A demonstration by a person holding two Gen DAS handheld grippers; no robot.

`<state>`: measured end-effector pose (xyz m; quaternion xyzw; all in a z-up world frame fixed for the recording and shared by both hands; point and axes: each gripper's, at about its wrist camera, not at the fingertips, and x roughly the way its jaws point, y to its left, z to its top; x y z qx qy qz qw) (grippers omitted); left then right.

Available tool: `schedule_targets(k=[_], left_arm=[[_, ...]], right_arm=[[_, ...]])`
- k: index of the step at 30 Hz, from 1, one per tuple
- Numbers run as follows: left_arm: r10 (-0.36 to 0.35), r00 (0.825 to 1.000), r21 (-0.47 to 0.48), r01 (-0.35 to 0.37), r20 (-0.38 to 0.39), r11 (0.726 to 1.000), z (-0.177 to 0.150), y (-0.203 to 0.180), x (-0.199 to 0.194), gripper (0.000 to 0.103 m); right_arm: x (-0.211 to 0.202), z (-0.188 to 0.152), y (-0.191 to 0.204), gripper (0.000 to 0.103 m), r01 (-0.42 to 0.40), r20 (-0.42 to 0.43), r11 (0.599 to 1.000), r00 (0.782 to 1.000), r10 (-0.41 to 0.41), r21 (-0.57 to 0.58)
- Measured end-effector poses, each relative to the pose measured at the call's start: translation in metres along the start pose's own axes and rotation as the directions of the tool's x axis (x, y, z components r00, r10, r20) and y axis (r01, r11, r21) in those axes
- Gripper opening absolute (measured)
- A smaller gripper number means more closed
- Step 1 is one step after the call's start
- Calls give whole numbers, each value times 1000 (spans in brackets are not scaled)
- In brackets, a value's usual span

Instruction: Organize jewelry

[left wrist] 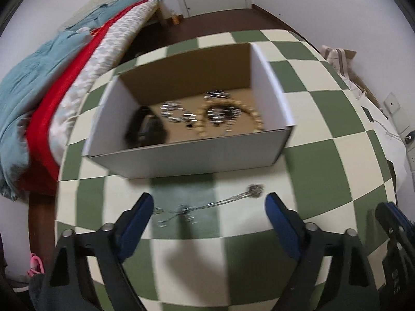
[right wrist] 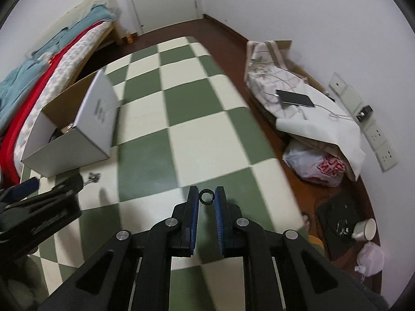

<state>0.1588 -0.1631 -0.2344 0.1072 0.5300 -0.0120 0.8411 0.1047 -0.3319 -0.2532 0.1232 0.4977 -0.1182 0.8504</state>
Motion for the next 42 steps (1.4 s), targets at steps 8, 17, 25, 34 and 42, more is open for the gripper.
schedule_targets(k=[8, 17, 25, 34, 42], left_arm=[[-37, 999, 54, 38, -21, 998, 5, -26, 17, 28], [-90, 996, 57, 89, 9, 994, 1, -20, 7, 9], [-134, 985, 24, 133, 105, 991, 1, 30, -59, 9], [-162, 965, -47, 175, 208, 983, 19, 95, -128, 9], [-233, 941, -93, 262, 247, 961, 48, 129, -161, 9]], right_arm=[[-4, -1, -9, 13, 1, 7, 1000, 1000, -1, 19], [-16, 1, -3, 13, -19, 27, 1000, 999, 19, 5], [-52, 6, 11, 13, -87, 81, 996, 993, 87, -8], [-91, 25, 36, 13, -189, 130, 981, 973, 192, -31], [-115, 66, 66, 13, -255, 157, 963, 951, 265, -82]])
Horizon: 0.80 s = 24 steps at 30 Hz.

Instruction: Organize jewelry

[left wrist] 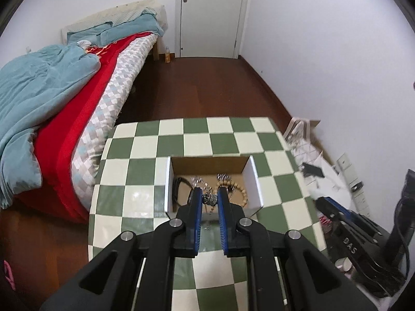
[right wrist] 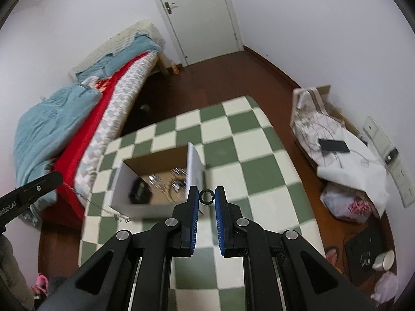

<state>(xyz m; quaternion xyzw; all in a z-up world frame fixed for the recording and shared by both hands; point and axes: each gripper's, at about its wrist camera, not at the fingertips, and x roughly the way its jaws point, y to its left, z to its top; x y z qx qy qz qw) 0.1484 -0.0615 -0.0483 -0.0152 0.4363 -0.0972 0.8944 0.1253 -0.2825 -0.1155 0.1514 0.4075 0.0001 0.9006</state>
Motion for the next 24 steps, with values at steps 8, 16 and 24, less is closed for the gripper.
schedule_targets(k=[8, 16, 24], left_arm=[[-74, 997, -8, 75, 18, 997, 50, 8, -6, 9], [-87, 988, -12, 86, -131, 996, 75, 20, 61, 9], [-124, 959, -70, 110, -253, 991, 71, 32, 115, 9]], right_arm=[[24, 53, 26, 13, -79, -38, 997, 996, 79, -14], [88, 67, 49, 13, -115, -188, 993, 976, 107, -30], [151, 59, 49, 13, -136, -370, 991, 921, 121, -14]])
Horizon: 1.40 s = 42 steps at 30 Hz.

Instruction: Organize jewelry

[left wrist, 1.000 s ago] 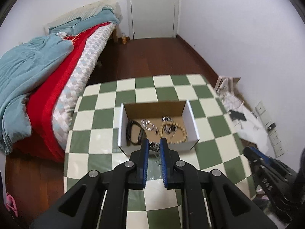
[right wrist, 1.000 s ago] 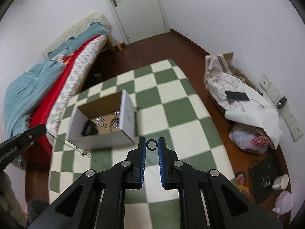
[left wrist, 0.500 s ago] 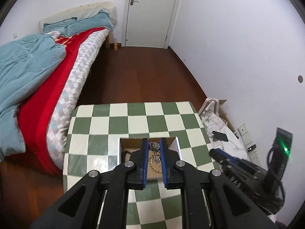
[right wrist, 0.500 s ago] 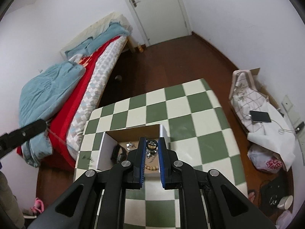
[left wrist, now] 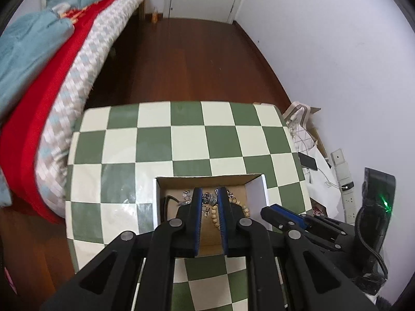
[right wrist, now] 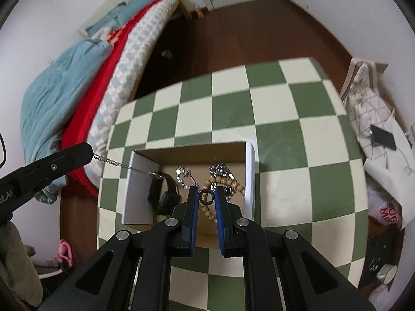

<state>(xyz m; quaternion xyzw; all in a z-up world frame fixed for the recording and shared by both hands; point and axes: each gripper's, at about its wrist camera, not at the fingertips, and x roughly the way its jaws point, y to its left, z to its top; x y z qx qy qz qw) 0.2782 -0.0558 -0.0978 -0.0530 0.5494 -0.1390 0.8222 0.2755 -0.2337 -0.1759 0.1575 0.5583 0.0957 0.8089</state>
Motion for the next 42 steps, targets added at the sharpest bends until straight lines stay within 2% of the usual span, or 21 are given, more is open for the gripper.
schedule_targets(k=[5, 8, 9, 10, 11, 12, 13, 14, 15, 17, 18, 19, 20, 21, 26, 30, 35, 42], left_arm=[[-19, 1000, -24, 19, -21, 1000, 9, 6, 7, 10], [11, 1000, -34, -12, -22, 999, 15, 9, 9, 12], [31, 999, -34, -31, -19, 999, 16, 10, 9, 12], [45, 999, -35, -45, -17, 998, 17, 12, 9, 13], [63, 998, -35, -63, -14, 997, 17, 13, 10, 17], [89, 996, -32, -89, -8, 996, 16, 14, 10, 28], [105, 994, -31, -106, -5, 994, 16, 16, 10, 37], [130, 992, -29, -130, 0, 991, 15, 18, 10, 59], [151, 988, -30, -150, 12, 988, 13, 20, 10, 72], [199, 979, -25, -198, 35, 980, 8, 24, 9, 78], [231, 972, -17, -231, 37, 973, 5, 26, 11, 82], [269, 962, -7, -269, 38, 963, 0, 28, 12, 87], [295, 955, -1, -296, 38, 955, -3, 30, 14, 100], [325, 945, 4, -326, 43, 945, -10, 33, 16, 103], [380, 923, 16, -382, 51, 924, -39, 40, 19, 103], [400, 914, 16, -402, 65, 915, -56, 40, 17, 103], [393, 916, 11, -395, 77, 919, -71, 36, 6, 103], [368, 920, 1, -372, 133, 928, -94, 25, -29, 103]], right_arm=[[15, 7, -5, 14, -9, -57, 1000, 998, 9, 6], [18, 12, -7, 14, 7, -71, 1000, 997, -5, 18], [17, 13, -7, 19, 9, -73, 1000, 997, -8, 20], [17, 14, -8, 32, 12, -74, 1000, 997, -10, 25], [16, 15, -8, 39, 15, -76, 999, 997, -13, 29], [15, 16, -9, 49, 18, -73, 999, 997, -15, 32], [14, 17, -9, 52, 19, -72, 999, 997, -16, 33], [12, 17, -9, 52, 29, -68, 999, 997, -27, 30], [11, 17, -8, 51, 42, -65, 999, 997, -41, 24], [7, 16, -6, 52, 71, -56, 997, 996, -70, 9], [5, 15, -4, 59, 97, -54, 995, 994, -97, -3], [4, 13, -3, 72, 121, -52, 992, 991, -122, -15], [3, 11, -1, 78, 153, -48, 988, 987, -154, -31], [3, 9, 1, 87, 194, -44, 980, 980, -196, -49], [4, -8, 2, 103, 316, -34, 945, 947, -320, -81], [1, -23, 7, 103, 362, -17, 927, 931, -365, -99], [-13, -38, 16, 103, 385, 20, 917, 922, -386, -103], [-48, -60, 28, 103, 388, 85, 917, 921, -381, -89]])
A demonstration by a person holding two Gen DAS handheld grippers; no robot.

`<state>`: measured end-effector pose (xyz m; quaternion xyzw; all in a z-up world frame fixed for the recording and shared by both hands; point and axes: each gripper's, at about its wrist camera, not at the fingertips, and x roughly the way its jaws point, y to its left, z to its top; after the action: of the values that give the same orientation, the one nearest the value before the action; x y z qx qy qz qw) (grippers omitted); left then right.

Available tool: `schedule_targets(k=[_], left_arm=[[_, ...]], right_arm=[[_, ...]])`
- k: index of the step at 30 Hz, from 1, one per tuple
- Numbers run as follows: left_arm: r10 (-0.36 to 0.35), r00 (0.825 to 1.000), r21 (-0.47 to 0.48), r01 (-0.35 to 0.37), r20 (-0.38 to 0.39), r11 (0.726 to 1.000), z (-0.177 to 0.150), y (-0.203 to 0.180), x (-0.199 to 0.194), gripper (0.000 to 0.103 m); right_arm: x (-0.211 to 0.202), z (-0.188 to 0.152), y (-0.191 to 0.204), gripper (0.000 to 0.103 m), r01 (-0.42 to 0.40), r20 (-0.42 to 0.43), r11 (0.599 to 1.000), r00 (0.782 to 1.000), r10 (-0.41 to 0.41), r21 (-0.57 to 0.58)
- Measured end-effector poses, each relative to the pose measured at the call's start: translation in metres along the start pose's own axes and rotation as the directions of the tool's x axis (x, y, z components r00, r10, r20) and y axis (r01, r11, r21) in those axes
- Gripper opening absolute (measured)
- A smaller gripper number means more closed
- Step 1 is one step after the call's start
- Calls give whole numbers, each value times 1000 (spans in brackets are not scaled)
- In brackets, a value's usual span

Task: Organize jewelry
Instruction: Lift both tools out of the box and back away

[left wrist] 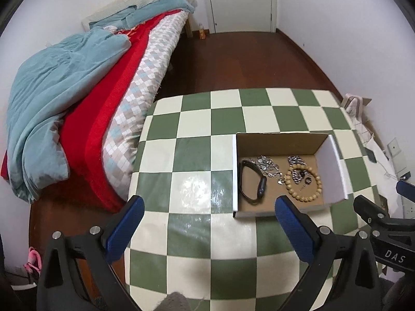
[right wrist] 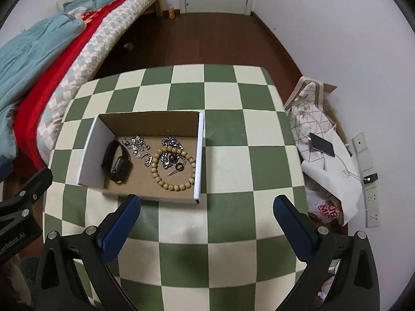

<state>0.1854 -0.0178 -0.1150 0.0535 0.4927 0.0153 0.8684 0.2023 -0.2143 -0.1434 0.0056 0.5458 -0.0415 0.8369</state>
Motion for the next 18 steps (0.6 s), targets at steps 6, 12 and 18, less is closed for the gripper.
schedule_targets(k=[6, 12, 18], left_arm=[[-32, 998, -20, 34, 62, 999, -13, 4, -43, 103], [-45, 988, -39, 51, 149, 998, -23, 10, -94, 103], [-71, 973, -39, 81, 221, 996, -35, 12, -144, 103]], right_arm=[[-47, -20, -5, 103, 0, 76, 1000, 997, -1, 13], [-102, -38, -10, 103, 3, 172, 1000, 985, -7, 22], [-156, -59, -16, 103, 1, 251, 1000, 968, -8, 30]])
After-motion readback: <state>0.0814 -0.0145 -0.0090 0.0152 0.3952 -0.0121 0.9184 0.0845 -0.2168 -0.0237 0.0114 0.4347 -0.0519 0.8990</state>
